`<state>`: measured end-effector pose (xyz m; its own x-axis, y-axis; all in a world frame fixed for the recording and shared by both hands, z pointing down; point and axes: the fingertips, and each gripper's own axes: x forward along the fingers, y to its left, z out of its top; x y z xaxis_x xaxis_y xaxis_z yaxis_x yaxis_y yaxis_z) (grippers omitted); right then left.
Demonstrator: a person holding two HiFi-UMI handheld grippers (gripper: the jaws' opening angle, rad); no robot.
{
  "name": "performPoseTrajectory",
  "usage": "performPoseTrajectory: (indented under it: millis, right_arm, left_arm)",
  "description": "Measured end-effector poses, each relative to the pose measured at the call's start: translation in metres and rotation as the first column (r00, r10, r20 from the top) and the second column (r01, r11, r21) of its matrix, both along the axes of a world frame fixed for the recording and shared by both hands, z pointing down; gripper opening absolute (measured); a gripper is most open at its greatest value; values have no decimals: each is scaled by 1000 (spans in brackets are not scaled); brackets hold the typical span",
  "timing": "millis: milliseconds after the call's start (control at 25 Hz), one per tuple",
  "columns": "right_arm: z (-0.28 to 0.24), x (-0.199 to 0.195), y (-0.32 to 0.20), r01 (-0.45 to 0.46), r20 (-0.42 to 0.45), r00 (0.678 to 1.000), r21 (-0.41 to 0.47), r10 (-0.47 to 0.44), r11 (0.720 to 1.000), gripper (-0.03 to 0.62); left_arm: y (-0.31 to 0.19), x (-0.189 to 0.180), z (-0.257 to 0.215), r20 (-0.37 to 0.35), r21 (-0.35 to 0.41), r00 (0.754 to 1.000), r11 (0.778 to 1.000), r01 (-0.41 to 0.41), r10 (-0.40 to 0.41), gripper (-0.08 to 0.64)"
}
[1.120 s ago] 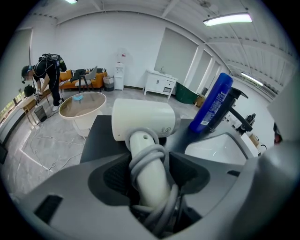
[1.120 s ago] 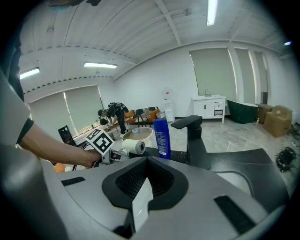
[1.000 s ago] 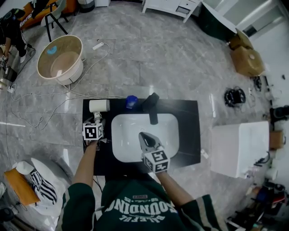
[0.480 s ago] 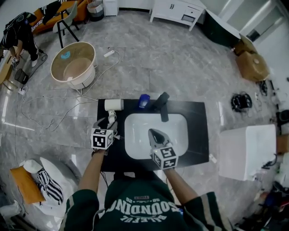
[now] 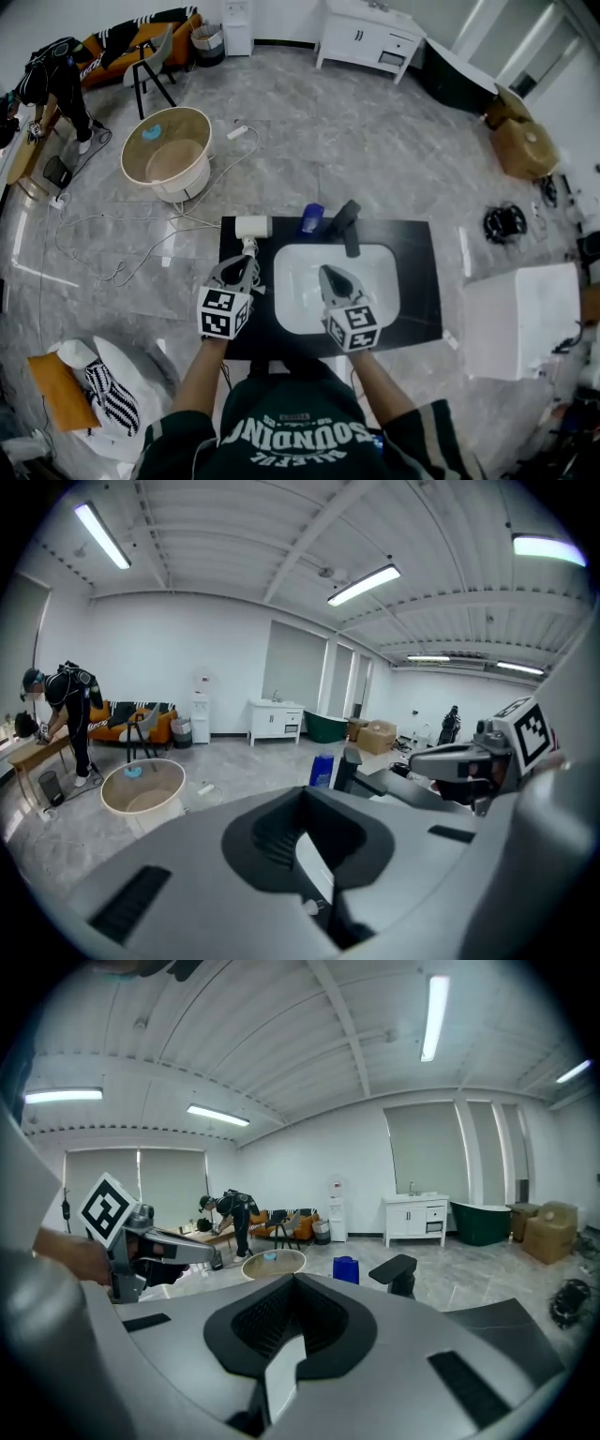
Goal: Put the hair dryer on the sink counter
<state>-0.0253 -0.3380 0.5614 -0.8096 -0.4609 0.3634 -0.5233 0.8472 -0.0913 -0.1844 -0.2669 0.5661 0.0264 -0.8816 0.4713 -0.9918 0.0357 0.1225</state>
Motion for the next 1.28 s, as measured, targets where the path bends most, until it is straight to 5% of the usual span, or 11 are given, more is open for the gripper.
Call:
performPoseTrajectory:
  millis: [440, 1280]
  right_arm:
    - [-15, 0, 24, -32, 57, 998, 48, 30, 998, 0]
    - [-10, 5, 22, -36, 36, 999, 52, 35, 998, 0]
  left_arm:
    - [31, 23, -32, 85, 115, 990, 986, -119, 109, 2]
    - [31, 20, -10, 33, 82, 992, 989, -121, 119, 2]
